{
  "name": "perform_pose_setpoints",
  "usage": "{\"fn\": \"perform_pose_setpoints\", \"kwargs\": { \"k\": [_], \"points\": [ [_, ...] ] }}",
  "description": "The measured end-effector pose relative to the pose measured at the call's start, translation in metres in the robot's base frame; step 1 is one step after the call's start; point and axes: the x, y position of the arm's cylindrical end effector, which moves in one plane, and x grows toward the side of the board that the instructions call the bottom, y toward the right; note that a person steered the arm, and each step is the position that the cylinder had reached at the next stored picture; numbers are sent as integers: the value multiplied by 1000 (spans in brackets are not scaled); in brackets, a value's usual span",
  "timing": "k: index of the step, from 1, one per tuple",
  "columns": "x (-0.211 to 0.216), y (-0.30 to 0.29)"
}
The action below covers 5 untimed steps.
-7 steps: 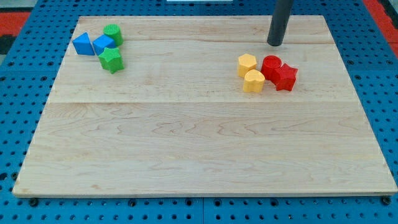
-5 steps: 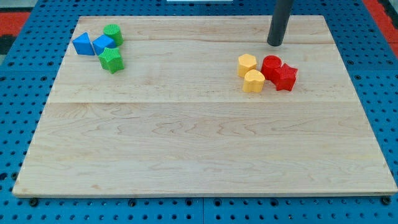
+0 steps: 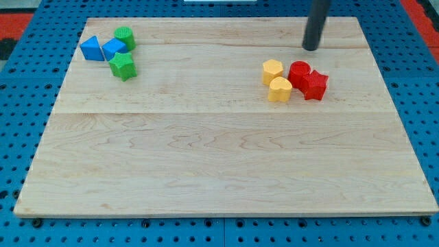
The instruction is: Move the red star below the yellow hexagon
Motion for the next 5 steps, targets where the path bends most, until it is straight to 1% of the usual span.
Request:
{"fn": "perform_pose_setpoints", "kwargs": {
  "k": [2, 3, 4, 5],
  "points": [
    [83, 22],
    [106, -19],
    [123, -71],
    [148, -73]
  ]
}}
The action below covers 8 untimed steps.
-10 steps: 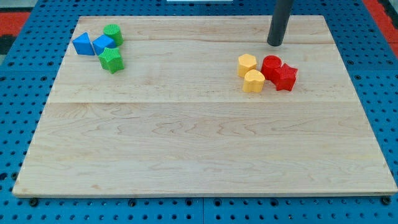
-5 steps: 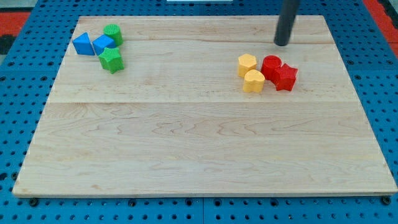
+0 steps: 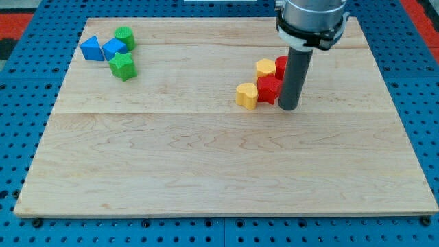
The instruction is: Move the red star below the yellow hexagon
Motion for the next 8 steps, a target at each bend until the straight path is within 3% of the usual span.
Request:
{"fn": "perform_pose_setpoints", "kwargs": {
  "k": [2, 3, 5, 6, 8],
  "points": [
    [2, -5],
    [-13, -27],
    [-63, -9],
    [-56, 24],
    [-75, -4]
  ]
}}
